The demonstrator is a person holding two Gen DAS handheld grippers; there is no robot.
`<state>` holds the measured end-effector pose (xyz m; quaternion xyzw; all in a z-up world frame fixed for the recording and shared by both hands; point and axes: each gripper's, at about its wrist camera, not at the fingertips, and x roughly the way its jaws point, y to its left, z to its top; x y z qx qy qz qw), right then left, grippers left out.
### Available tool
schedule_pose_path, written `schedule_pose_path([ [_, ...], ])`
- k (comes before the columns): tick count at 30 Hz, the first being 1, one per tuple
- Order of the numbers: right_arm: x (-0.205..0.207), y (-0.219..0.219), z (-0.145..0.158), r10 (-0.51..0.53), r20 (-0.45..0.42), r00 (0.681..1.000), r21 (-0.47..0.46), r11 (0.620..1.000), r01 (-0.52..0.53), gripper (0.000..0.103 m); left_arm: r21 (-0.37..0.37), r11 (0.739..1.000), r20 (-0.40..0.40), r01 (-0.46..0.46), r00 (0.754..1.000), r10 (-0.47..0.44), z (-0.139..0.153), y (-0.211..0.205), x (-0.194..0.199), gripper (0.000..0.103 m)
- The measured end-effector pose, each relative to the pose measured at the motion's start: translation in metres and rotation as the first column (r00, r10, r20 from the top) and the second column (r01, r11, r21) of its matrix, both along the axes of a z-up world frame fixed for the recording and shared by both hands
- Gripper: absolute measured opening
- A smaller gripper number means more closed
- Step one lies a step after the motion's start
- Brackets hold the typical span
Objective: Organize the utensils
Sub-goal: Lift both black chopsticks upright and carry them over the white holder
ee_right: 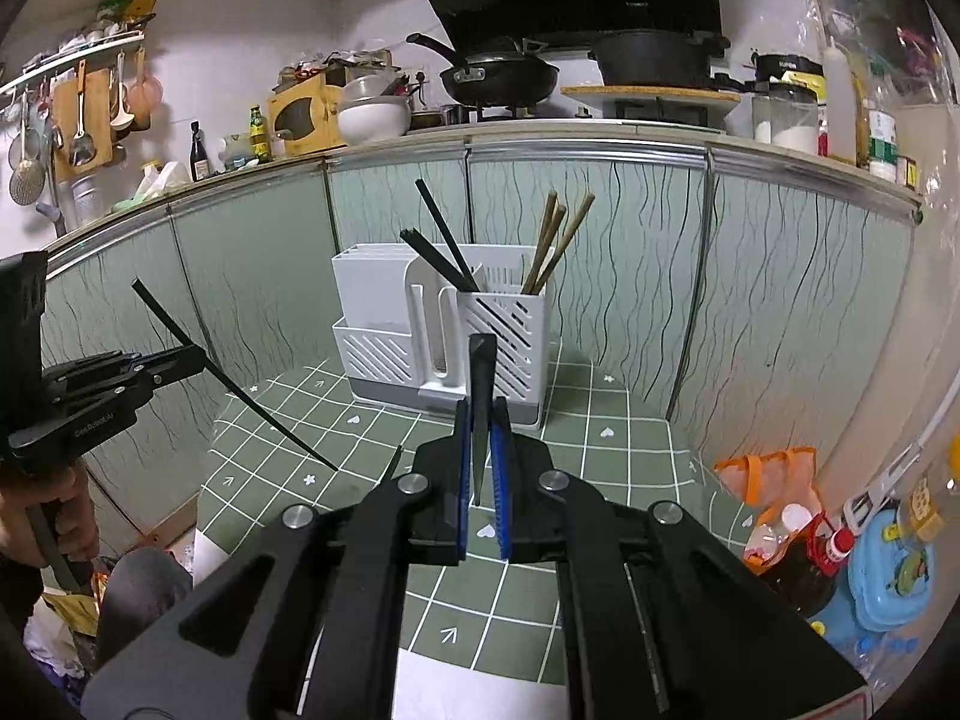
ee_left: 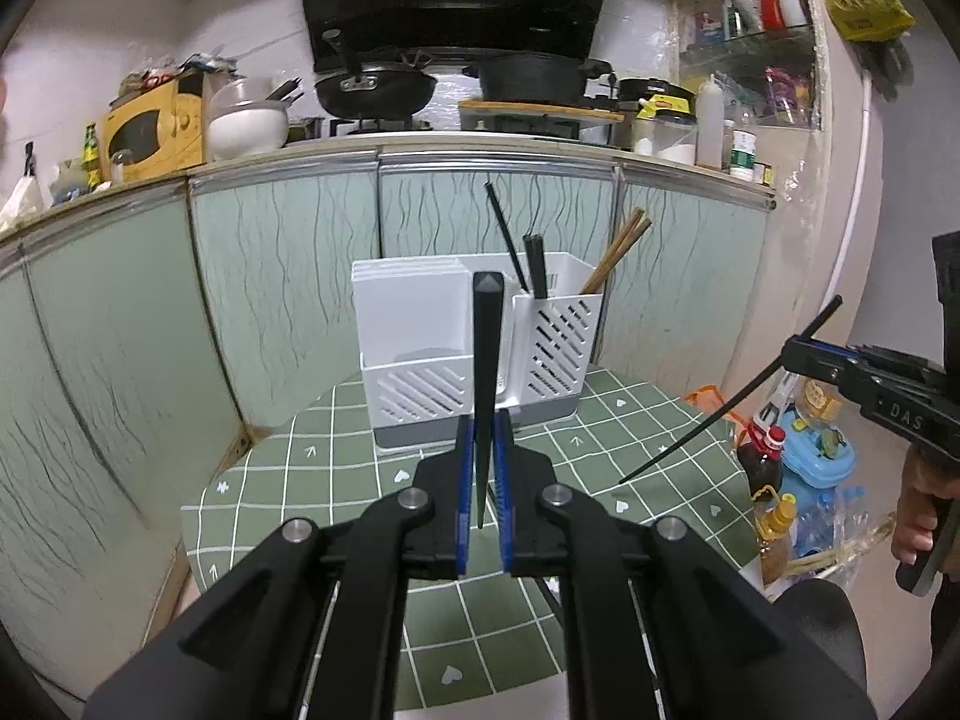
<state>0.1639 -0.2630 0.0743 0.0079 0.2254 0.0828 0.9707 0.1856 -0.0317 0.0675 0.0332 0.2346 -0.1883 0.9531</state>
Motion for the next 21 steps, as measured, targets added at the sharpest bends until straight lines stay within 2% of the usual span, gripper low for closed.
schedule_pose_path([
  [13, 0.024, -0.007, 0.029, 0.033, 0.001, 0.999, 0.012, 0.999, -0.033, 0.006, -0.073, 0.996, -0.010, 0.059, 0.998, -0.060, 0.019, -0.013, 0.030, 0.008],
  [21, 0.040, -0.010, 0.066, 0.023, 0.038, 0.999, -0.014, 1.000, -0.023, 0.006, -0.106, 0.990, 0.010, 0.096, 0.995, -0.096, 0.045, -0.033, 0.049, 0.008],
])
